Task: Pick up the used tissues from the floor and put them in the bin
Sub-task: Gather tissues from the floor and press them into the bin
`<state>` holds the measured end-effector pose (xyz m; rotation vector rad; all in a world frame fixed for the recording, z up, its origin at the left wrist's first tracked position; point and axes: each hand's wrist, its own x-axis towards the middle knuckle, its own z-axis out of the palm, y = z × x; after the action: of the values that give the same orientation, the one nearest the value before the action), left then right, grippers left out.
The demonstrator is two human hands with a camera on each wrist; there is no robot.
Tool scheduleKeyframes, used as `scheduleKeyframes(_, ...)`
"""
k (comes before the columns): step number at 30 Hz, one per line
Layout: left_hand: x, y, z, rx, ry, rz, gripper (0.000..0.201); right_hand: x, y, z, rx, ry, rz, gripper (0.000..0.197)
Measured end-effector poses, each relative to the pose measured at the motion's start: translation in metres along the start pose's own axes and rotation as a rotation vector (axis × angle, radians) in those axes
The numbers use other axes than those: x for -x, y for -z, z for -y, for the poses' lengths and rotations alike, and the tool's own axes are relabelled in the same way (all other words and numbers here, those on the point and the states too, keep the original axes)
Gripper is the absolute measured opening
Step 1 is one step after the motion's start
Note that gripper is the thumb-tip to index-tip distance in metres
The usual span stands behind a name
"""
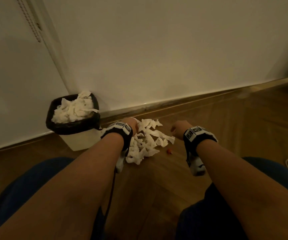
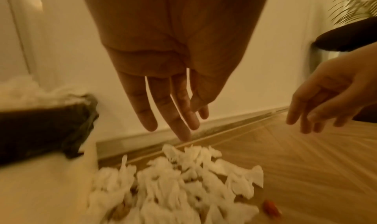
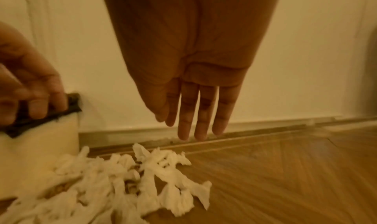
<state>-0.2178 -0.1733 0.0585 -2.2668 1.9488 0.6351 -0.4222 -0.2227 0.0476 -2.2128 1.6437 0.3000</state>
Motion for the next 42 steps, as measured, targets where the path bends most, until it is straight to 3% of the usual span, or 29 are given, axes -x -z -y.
scheduleKeyframes(8, -0.026, -0.114, 0.053, 0.096, 0.244, 0.098, 0.023, -0.035, -0.053, -0.023, -0.019, -0.055, 0.114, 0.029)
scheduleKeyframes(15, -0.036, -0.146, 0.063, 0.176, 0.348, 0.11, 0.032, -0.066, -0.094, -0.017, 0.023, -0.059, 0.177, 0.026)
scheduleKeyframes(20, -0.041, -0.166, 0.065, 0.267, 0.475, 0.109, 0.041, -0.083, -0.124, -0.017, 0.005, -0.089, 0.175, 0.034)
scheduleKeyframes(25, -0.043, -0.182, 0.071, 0.282, 0.447, 0.104, 0.043, -0.094, -0.145, -0.017, 0.05, -0.176, 0.186, 0.04)
scheduleKeyframes(29, -0.049, -0.191, 0.075, 0.165, 0.325, 0.162, 0.044, -0.1, -0.167, -0.011, 0.039, -0.156, 0.191, 0.047)
scheduleKeyframes(34, -0.048, -0.198, 0.08, 0.114, 0.316, 0.168, 0.027, -0.096, -0.183, -0.009, 0.065, -0.1, 0.182, 0.033)
scheduleKeyframes(39, -0.043, -0.199, 0.081, 0.143, 0.343, 0.203, 0.023, -0.086, -0.19, -0.017, -0.02, -0.206, -0.113, 0.034)
scheduleKeyframes(42, -0.039, -0.199, 0.08, 0.153, 0.339, 0.19, 0.021, -0.087, -0.189, -0.023, -0.027, -0.2, 0.045, 0.033)
